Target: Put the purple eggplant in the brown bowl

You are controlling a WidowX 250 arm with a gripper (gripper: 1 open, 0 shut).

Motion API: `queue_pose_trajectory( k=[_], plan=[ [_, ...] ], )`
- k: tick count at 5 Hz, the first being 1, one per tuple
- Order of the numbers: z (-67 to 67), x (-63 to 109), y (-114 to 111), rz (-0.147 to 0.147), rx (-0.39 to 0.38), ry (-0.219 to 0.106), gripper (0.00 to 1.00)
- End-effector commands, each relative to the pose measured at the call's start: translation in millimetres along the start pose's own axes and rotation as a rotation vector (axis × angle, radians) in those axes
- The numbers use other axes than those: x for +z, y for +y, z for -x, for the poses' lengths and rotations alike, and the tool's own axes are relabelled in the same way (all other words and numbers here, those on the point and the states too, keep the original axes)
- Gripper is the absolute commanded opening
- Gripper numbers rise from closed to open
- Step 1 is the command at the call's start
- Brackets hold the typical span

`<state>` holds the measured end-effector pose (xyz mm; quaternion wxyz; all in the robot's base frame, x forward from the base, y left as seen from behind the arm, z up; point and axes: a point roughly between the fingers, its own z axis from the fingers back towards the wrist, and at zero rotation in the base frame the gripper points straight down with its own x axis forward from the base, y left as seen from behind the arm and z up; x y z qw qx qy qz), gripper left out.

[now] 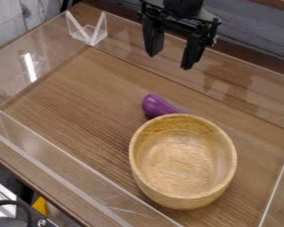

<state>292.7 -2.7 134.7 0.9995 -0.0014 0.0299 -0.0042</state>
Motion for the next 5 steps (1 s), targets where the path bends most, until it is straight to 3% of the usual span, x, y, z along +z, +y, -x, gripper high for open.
queue_pose_trajectory(
  k=[1, 2, 5],
  plan=[
    [-0.6, -7.7, 2, 0.004, -0.003, 0.014, 1.00],
    [-2.6, -20.4, 11, 0.009, -0.002, 0.021, 1.00],
    [-9.3, -48.2, 25, -0.011, -0.044, -0.002, 1.00]
  ],
)
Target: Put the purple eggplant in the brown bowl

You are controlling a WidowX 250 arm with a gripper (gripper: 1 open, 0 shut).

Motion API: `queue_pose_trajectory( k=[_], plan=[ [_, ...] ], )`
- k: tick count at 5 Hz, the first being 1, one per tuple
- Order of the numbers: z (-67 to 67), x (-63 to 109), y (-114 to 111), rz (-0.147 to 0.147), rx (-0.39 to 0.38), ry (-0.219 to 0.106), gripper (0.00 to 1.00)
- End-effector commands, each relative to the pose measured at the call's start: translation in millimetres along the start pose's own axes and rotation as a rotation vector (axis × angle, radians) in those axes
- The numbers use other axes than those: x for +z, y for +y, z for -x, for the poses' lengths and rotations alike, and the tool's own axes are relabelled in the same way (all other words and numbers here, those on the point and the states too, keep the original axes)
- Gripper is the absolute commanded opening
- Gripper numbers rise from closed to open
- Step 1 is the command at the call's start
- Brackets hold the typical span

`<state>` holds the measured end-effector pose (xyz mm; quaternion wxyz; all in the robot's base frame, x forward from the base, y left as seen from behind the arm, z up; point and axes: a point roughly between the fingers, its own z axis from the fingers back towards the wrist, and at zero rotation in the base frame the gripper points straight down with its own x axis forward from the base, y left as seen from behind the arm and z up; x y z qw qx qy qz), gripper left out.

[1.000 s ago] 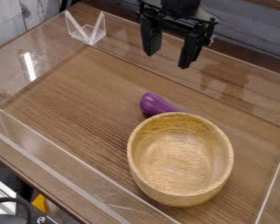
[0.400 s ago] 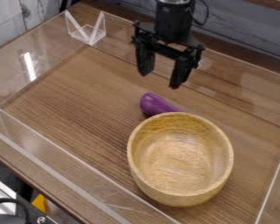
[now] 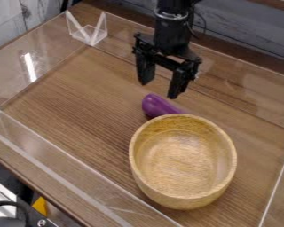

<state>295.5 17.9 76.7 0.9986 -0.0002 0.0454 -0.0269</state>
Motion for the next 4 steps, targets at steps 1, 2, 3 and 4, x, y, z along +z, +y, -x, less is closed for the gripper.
queue_pose_trajectory(
  k=[1, 2, 3, 4],
  plan=[
    [-2.9, 4.5, 7, -0.011, -0.011, -0.042, 1.00],
    [-2.7, 0.2, 7, -0.013, -0.033, -0.052, 1.00],
    [-3.8, -4.6, 7, -0.016, -0.056, -0.059, 1.00],
    [-5.2, -9.2, 8, -0.021, -0.076, -0.067, 1.00]
  ],
)
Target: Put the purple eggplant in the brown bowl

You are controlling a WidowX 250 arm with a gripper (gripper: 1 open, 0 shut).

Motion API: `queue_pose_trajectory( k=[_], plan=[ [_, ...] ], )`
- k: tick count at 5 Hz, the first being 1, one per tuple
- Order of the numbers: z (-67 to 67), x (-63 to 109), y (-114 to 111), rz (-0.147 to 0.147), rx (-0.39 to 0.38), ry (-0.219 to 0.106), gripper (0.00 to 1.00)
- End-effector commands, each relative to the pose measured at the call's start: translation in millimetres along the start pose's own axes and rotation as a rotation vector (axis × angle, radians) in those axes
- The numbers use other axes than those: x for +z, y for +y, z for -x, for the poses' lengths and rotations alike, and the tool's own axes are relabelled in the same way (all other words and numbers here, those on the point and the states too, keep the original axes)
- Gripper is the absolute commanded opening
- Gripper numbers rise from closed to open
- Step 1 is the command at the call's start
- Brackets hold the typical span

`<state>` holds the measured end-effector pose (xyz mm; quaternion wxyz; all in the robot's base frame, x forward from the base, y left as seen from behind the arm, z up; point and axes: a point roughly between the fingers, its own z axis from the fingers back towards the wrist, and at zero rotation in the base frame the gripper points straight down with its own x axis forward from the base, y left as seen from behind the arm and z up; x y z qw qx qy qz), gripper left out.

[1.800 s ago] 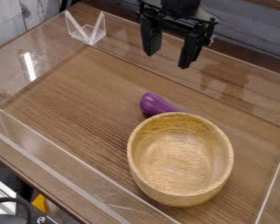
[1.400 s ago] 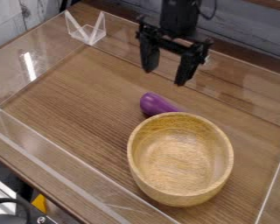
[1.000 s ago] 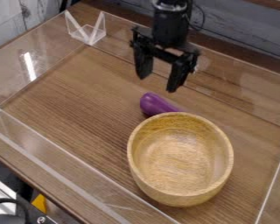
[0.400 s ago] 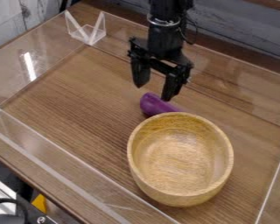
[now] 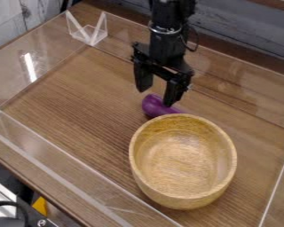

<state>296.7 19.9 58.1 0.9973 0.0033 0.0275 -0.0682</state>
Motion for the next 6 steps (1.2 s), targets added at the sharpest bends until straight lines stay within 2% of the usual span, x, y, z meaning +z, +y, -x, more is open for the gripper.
queue_pose_trajectory(
  k=[1, 6],
  plan=[
    [-3.9, 4.8, 7, -0.013, -0.006, -0.038, 1.00],
    [-8.1, -8.5, 13, 0.006, -0.042, -0.095, 1.00]
  ],
)
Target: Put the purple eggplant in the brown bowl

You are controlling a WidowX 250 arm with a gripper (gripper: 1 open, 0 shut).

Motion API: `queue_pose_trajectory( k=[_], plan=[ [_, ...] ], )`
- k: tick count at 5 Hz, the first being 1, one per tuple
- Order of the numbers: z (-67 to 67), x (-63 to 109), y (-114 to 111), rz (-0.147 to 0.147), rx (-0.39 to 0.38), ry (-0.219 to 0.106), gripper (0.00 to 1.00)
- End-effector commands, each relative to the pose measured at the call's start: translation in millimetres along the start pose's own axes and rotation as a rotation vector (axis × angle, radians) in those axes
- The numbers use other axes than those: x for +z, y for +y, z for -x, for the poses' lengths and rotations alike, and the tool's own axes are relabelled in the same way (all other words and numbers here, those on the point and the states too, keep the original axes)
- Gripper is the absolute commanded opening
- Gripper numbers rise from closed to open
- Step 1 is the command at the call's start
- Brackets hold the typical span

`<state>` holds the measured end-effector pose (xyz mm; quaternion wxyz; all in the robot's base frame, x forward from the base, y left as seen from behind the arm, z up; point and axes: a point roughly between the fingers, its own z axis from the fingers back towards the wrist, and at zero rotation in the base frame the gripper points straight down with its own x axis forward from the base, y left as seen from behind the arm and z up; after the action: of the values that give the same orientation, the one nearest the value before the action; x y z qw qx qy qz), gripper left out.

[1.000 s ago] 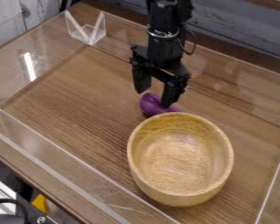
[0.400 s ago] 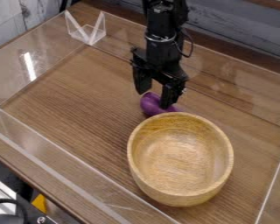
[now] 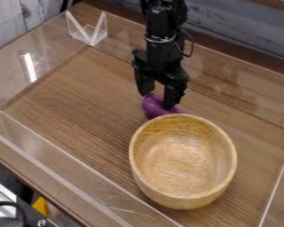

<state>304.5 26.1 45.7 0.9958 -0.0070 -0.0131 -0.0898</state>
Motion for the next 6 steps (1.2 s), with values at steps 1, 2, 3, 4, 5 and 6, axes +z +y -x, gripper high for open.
queue_pose_trajectory(
  k=[1, 2, 3, 4, 5, 6],
  plan=[
    [-0.5, 1.1, 6, -0.006, -0.006, -0.018, 1.00],
    [-0.5, -1.5, 6, -0.004, -0.013, -0.022, 1.00],
    [-0.3, -4.2, 6, -0.003, -0.021, -0.022, 1.00],
    [0.7, -7.3, 6, -0.002, -0.030, -0.018, 1.00],
    [2.3, -10.3, 5, 0.002, -0.040, -0.013, 0.00],
    [6.7, 0.2, 2, 0.010, -0.034, -0.016, 0.00]
  ],
)
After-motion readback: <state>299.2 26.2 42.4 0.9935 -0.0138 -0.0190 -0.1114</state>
